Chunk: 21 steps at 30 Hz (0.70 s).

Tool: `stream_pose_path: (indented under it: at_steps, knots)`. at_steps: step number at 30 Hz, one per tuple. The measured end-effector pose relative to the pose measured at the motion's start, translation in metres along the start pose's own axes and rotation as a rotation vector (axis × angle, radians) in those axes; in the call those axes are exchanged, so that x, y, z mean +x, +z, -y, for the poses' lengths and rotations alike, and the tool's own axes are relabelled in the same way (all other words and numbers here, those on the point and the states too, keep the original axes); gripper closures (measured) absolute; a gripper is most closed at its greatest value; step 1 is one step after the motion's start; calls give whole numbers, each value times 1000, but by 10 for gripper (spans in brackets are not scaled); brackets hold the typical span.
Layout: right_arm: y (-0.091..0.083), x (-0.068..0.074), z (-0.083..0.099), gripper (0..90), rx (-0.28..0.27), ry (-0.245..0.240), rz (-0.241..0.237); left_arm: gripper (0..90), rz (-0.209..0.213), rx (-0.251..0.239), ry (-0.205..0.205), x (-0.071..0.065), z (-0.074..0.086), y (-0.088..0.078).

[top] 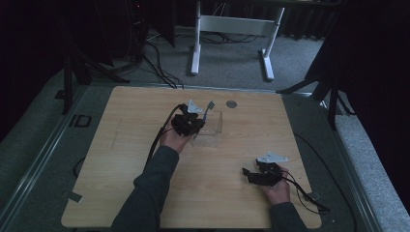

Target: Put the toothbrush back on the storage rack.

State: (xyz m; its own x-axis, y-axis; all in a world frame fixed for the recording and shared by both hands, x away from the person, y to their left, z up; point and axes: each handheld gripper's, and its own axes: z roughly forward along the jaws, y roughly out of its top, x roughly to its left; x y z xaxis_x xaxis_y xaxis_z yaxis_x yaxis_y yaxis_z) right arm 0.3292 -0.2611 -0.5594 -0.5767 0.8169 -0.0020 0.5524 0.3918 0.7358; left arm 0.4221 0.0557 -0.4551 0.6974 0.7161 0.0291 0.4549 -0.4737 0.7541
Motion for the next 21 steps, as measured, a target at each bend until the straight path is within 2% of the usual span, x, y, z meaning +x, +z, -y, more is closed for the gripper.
stream_pose_path:
  at_steps: [5, 8, 9, 12, 14, 15, 16, 21]
  knots:
    - [0, 0, 0, 279, 1, 1, 0, 806, 20, 38, -7, 1, 8, 8]
    - [0, 0, 0, 279, 1, 1, 0, 677, 30, 27, -24, 2, 10, 9]
    - [0, 0, 0, 279, 1, 1, 0, 618, 24, 11, -38, 3, 10, 7]
    - [0, 0, 0, 279, 1, 1, 0, 553, 2, -47, -52, 4, 11, -2]
    - [0, 0, 0, 279, 1, 1, 0, 514, -6, -60, -56, 4, 11, -5]
    - [0, 0, 0, 279, 1, 1, -1, 514, -6, -60, -56, 4, 11, -5]
    - [0, 0, 0, 279, 1, 1, 0, 485, -39, -87, -73, 8, 11, -13]
    - [0, 0, 0, 279, 1, 1, 0, 459, -65, -117, -111, 15, 17, -23]
